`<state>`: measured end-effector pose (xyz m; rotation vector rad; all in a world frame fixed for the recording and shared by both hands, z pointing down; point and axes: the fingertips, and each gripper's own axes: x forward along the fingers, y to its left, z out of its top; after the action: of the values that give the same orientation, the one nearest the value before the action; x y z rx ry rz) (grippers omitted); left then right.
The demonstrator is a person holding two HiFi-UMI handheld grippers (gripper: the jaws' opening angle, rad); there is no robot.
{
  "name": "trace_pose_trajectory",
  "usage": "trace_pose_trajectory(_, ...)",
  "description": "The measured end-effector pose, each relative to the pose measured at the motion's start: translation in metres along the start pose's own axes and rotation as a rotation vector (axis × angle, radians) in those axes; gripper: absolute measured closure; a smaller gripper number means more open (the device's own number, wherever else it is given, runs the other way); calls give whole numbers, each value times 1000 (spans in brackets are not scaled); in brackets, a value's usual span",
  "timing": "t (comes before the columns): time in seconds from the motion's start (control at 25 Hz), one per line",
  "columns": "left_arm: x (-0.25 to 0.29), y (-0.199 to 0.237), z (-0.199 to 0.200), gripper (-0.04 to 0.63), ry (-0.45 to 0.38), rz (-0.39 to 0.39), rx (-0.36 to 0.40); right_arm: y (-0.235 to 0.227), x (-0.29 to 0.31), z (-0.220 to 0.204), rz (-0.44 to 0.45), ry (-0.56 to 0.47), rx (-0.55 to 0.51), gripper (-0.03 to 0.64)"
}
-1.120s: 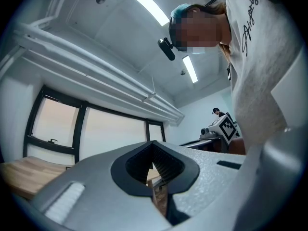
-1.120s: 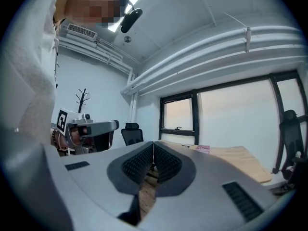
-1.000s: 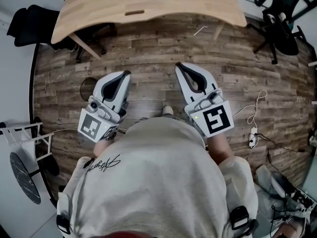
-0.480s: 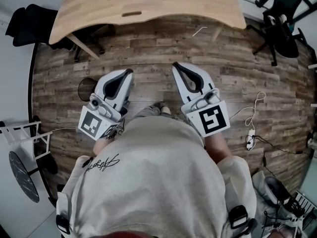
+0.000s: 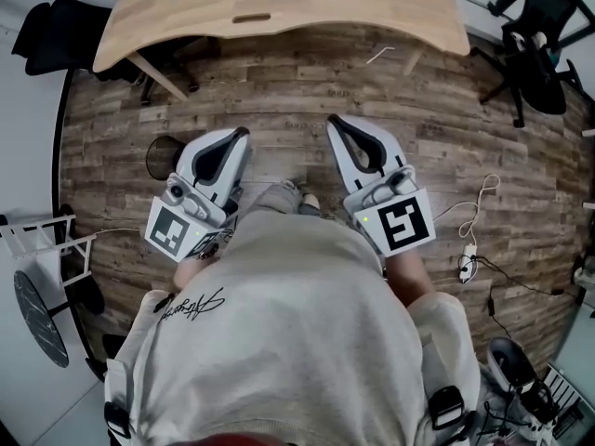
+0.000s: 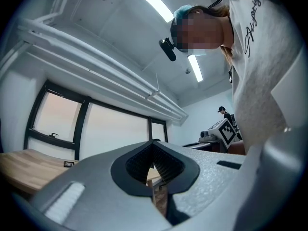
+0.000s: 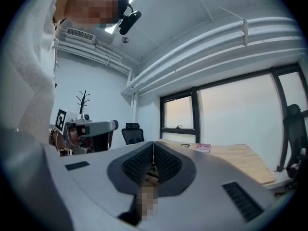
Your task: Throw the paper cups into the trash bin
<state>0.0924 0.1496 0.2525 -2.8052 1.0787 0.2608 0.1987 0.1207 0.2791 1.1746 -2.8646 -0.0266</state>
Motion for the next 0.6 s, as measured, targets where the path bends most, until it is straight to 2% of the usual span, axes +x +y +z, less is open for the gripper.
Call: trace_pose_trajectory(0.6,18,29,-12,592,10,-9,2,-21,27,-4,1,8,8,606)
